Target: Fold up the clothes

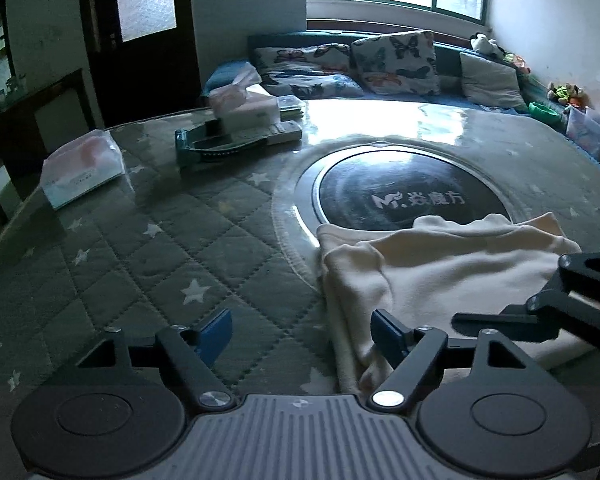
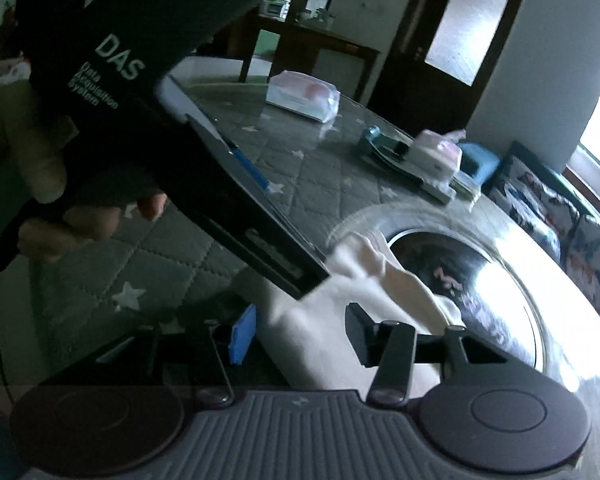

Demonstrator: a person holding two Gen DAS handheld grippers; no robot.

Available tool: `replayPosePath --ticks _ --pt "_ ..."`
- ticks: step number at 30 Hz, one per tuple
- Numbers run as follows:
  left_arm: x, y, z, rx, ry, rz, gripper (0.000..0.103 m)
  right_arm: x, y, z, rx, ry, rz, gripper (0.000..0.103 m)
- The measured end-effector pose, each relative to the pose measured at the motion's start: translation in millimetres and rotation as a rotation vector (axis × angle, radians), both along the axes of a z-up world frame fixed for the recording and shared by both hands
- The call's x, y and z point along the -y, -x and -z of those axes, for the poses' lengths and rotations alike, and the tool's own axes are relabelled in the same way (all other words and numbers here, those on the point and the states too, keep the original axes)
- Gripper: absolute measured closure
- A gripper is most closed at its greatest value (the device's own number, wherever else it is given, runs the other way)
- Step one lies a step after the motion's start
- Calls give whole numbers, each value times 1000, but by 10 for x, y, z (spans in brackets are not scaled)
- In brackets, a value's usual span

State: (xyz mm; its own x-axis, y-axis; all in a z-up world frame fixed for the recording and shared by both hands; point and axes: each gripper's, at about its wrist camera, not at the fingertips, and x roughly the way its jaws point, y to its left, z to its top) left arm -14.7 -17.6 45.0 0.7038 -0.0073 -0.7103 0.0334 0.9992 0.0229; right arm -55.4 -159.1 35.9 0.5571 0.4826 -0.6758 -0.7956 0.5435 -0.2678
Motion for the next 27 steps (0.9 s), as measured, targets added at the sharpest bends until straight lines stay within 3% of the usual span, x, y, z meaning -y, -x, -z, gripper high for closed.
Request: replayPosePath --ticks 3,6,9,16,27 --pt "-30 -16 10 -9 7 -9 21 -96 3 33 4 9 -13 54" --pt "-103 -41 26 -31 63 -24 20 -165 9 73 23 24 -15 56" --pt "-207 -72 39 -60 147 -44 20 -213 -14 117 20 34 -6 61" --pt "-464 -119 42 -101 369 -97 21 -184 -55 99 -12 -5 19 86" --pt "-583 -216 132 -163 705 -177 21 112 -234 -173 -114 -181 107 89"
